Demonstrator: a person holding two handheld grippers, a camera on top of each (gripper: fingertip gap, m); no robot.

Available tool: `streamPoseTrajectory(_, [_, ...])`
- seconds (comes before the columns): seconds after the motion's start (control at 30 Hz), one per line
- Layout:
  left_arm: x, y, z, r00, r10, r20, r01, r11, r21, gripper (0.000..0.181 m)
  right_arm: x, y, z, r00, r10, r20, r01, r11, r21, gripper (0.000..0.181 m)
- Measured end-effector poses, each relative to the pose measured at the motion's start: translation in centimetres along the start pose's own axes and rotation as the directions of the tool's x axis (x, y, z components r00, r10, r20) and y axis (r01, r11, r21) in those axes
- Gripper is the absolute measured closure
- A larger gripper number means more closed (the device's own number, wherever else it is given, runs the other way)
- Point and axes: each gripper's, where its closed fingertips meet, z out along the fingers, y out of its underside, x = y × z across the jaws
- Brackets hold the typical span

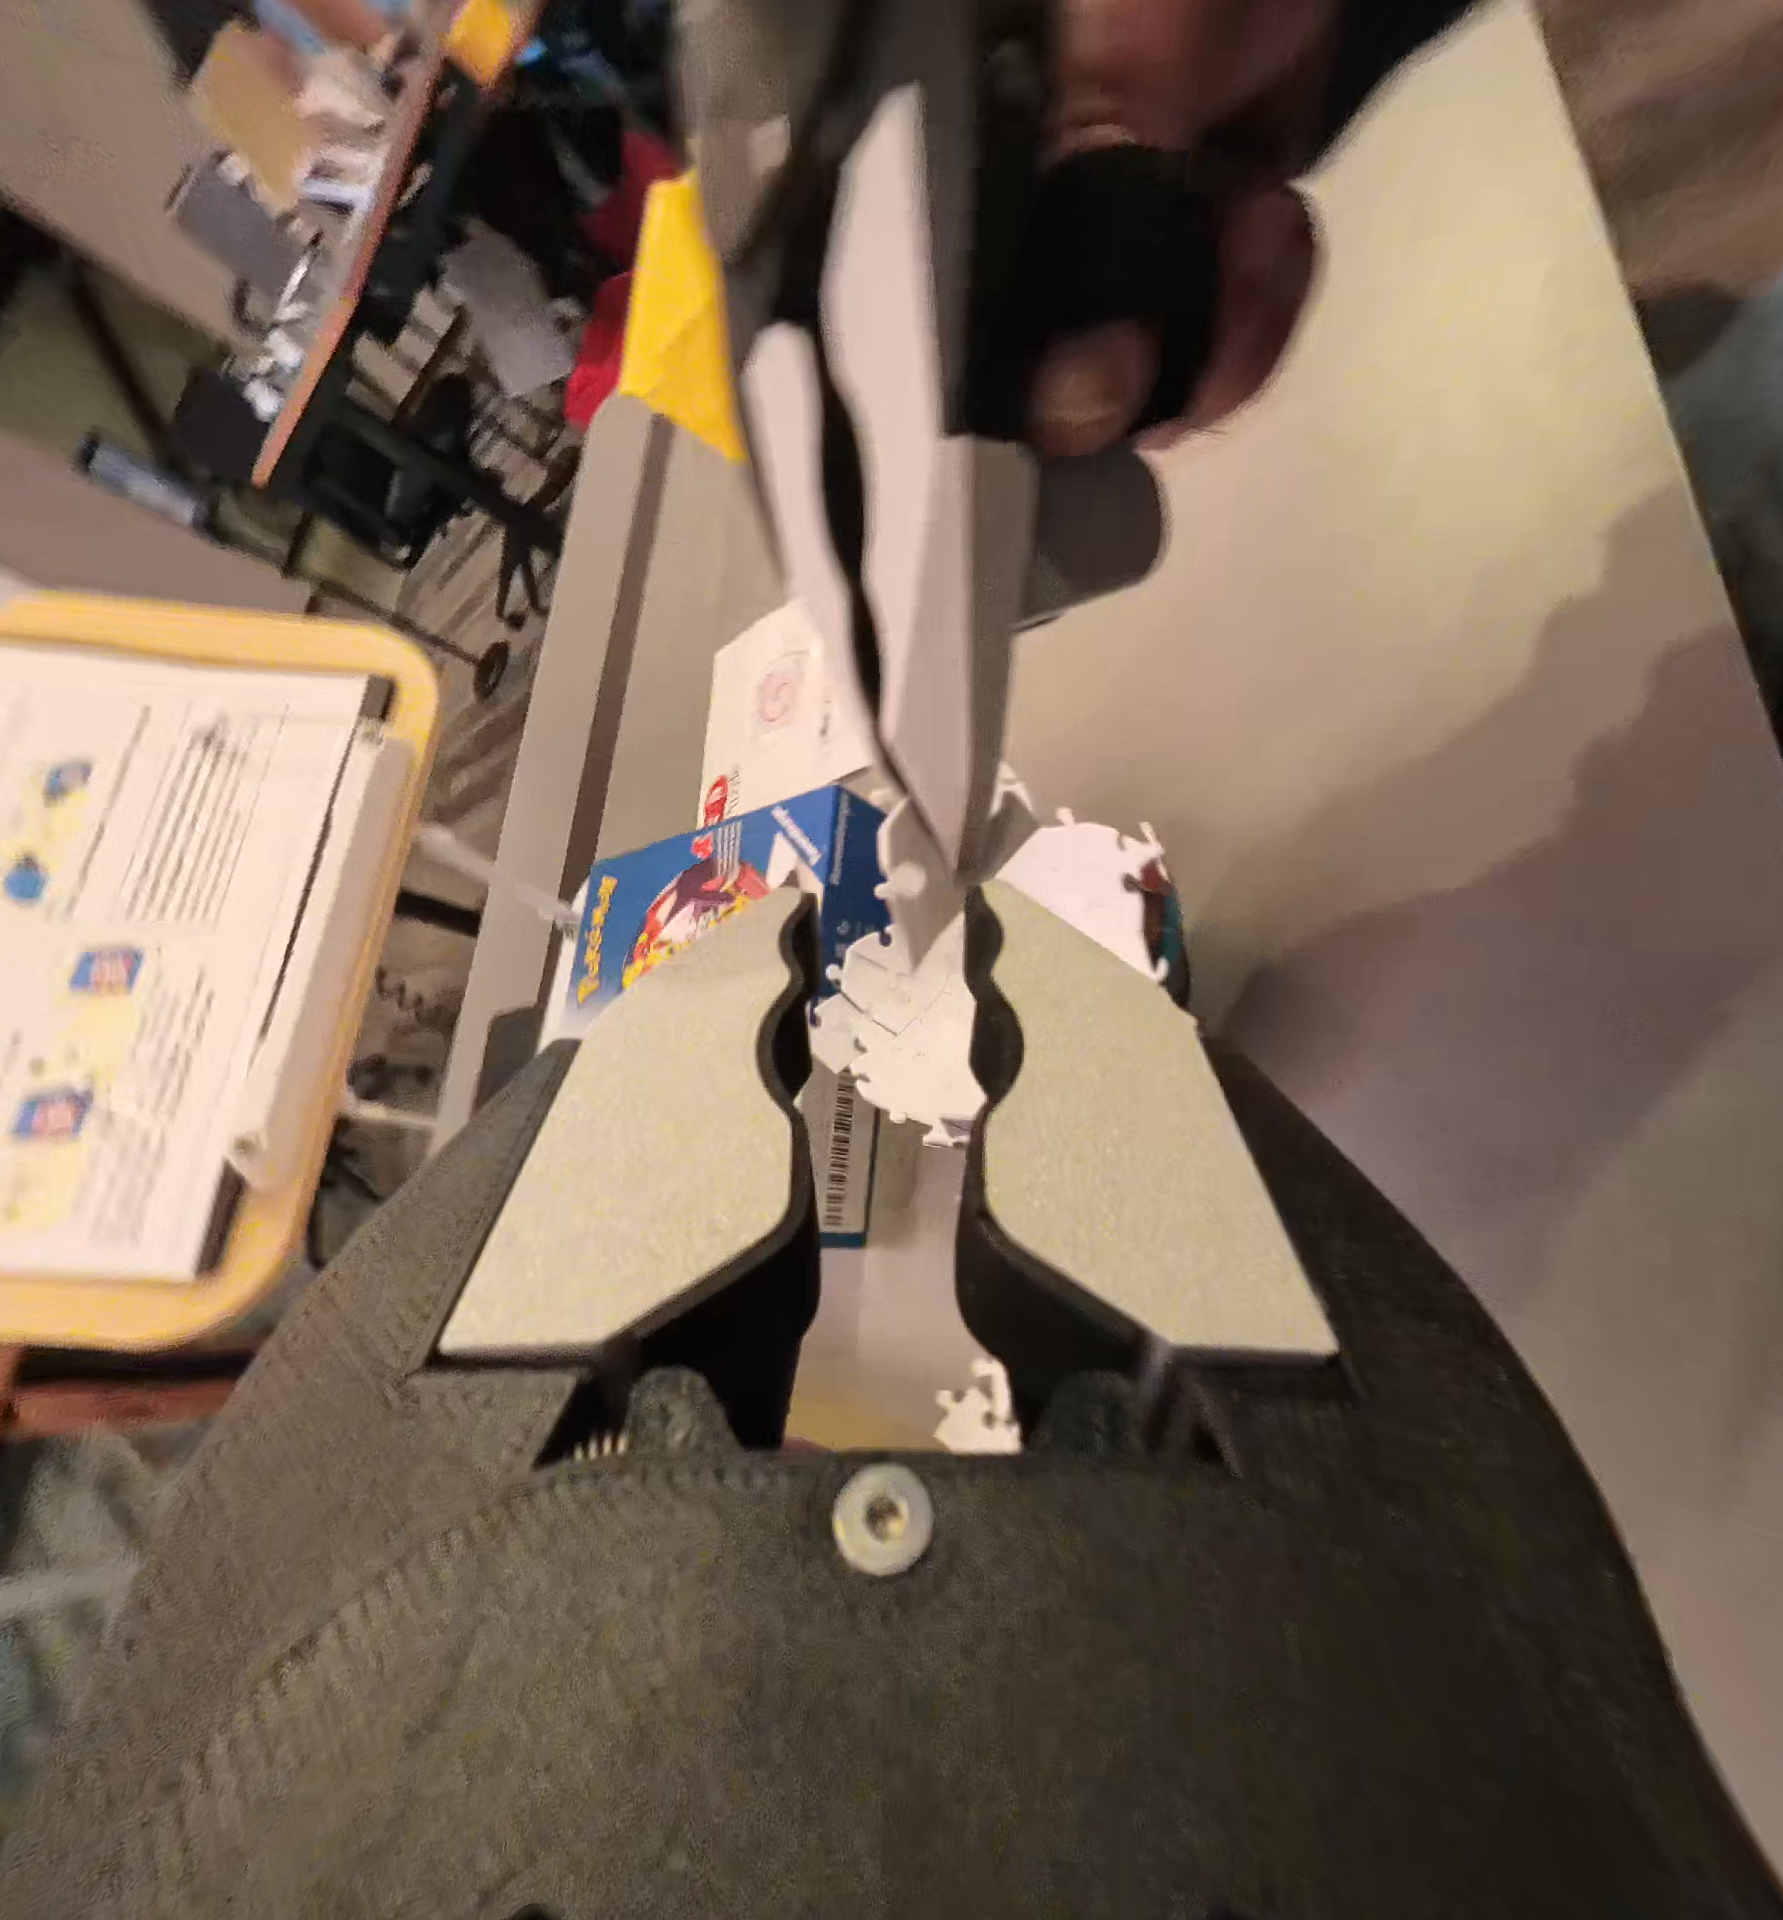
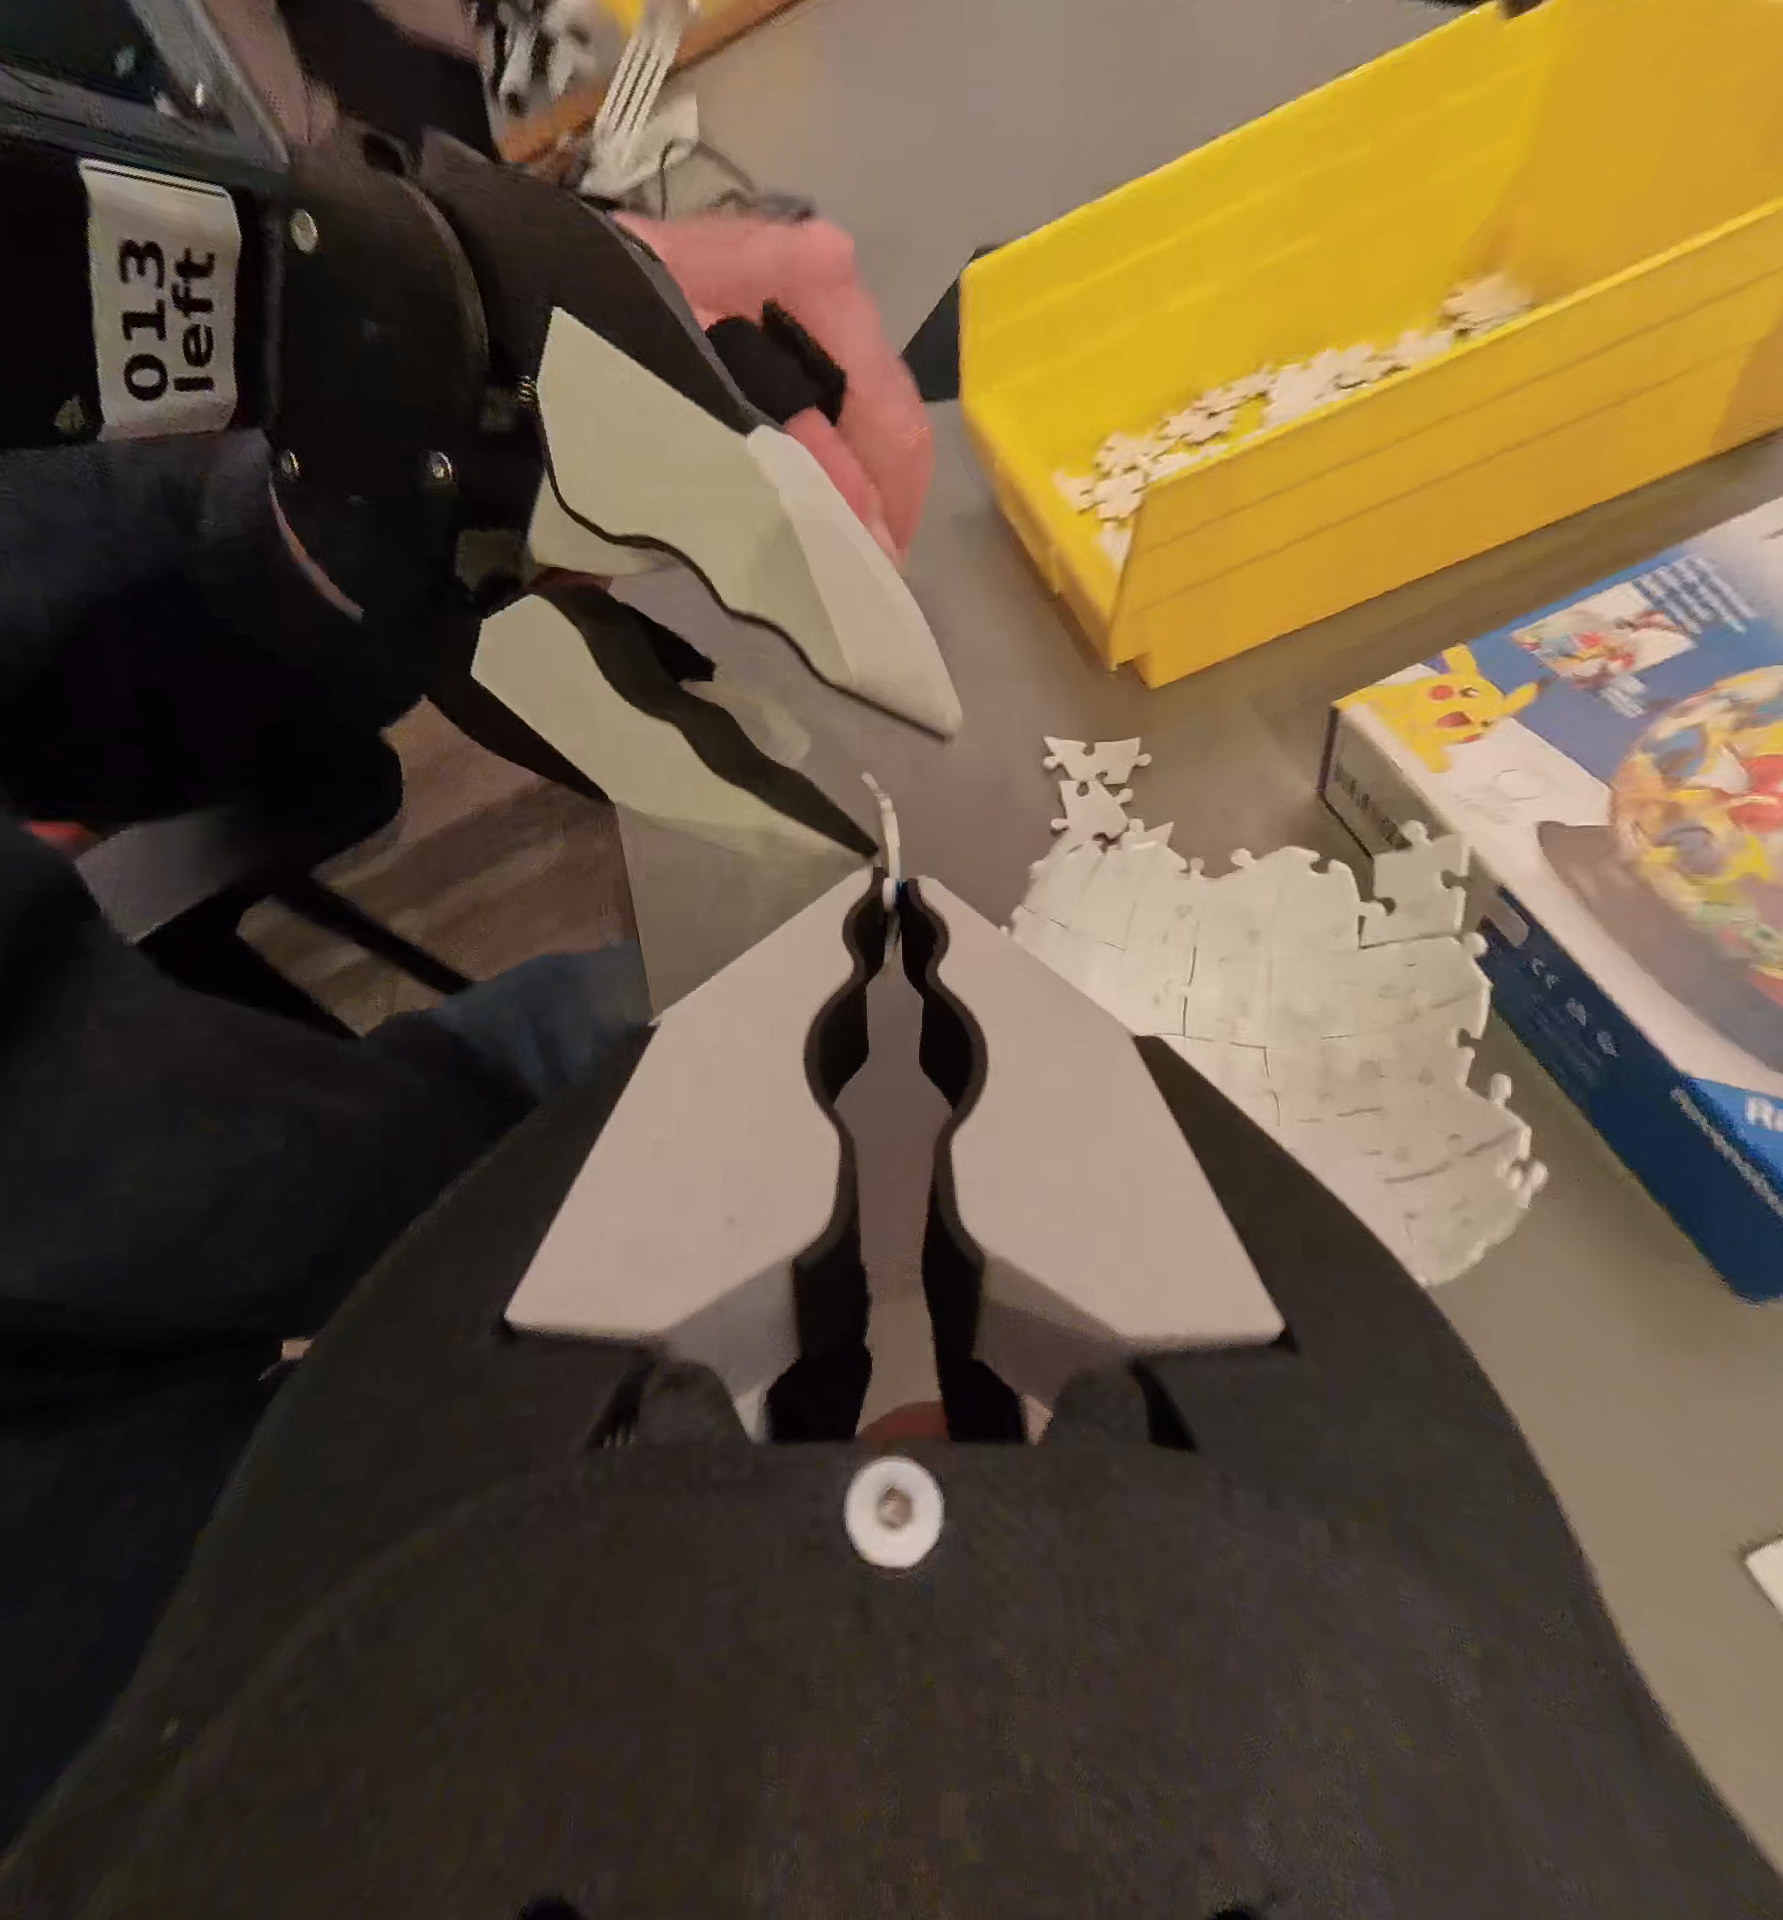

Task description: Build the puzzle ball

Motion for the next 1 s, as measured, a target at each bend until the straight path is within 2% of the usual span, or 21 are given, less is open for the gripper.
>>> streamPoseTrajectory(0.1, [-0.8,-0.3,-0.2,0.964,-0.266,0.005,0.264,0.961,0.084,0.155,0.0,-0.3,-1.1,0.999,0.045,-0.010,-0.043,0.992,0.116,0.181])
streamPoseTrajectory(0.23, [0.4,-1.2,0.7,0.860,-0.493,-0.131,0.508,0.853,0.118,0.151,-0.6,-0.7,-1.9,0.997,0.072,-0.011,-0.067,0.969,0.239,0.181])
streamPoseTrajectory(0.33, [1.3,-2.9,1.0,0.774,-0.577,-0.260,0.623,0.766,0.156,0.161,-0.9,-0.8,-2.2,0.998,0.042,-0.045,-0.028,0.960,0.278,0.180])
streamPoseTrajectory(0.43, [1.6,-3.4,1.1,0.724,-0.609,-0.325,0.674,0.725,0.143,0.172,-0.9,-0.7,-2.8,0.997,0.005,-0.080,0.018,0.957,0.291,0.179])
streamPoseTrajectory(0.53, [2.4,-3.2,1.3,0.742,-0.565,-0.362,0.628,0.774,0.078,0.179,-0.9,0.1,-3.0,0.997,-0.005,-0.083,0.024,0.970,0.241,0.177])
streamPoseTrajectory(0.63, [3.5,-2.9,1.7,0.745,-0.526,-0.410,0.570,0.821,-0.018,0.178,-0.9,1.2,-3.0,0.971,-0.159,-0.178,0.180,0.977,0.111,0.178])
streamPoseTrajectory(0.7, [3.8,-2.7,1.9,0.774,-0.476,-0.418,0.500,0.864,-0.058,0.179,-0.9,1.6,-3.1,0.929,-0.285,-0.236,0.296,0.955,0.015,0.178])
streamPoseTrajectory(0.87, [5.4,-2.3,2.0,0.784,-0.364,-0.503,0.308,0.932,-0.193,0.179,-1.6,2.8,-2.7,0.831,-0.502,-0.238,0.465,0.863,-0.198,0.180])
streamPoseTrajectory(1.0, [5.3,-1.9,2.5,0.792,-0.330,-0.514,0.226,0.940,-0.256,0.178,-1.0,3.2,-2.7,0.850,-0.462,-0.254,0.420,0.884,-0.204,0.181])
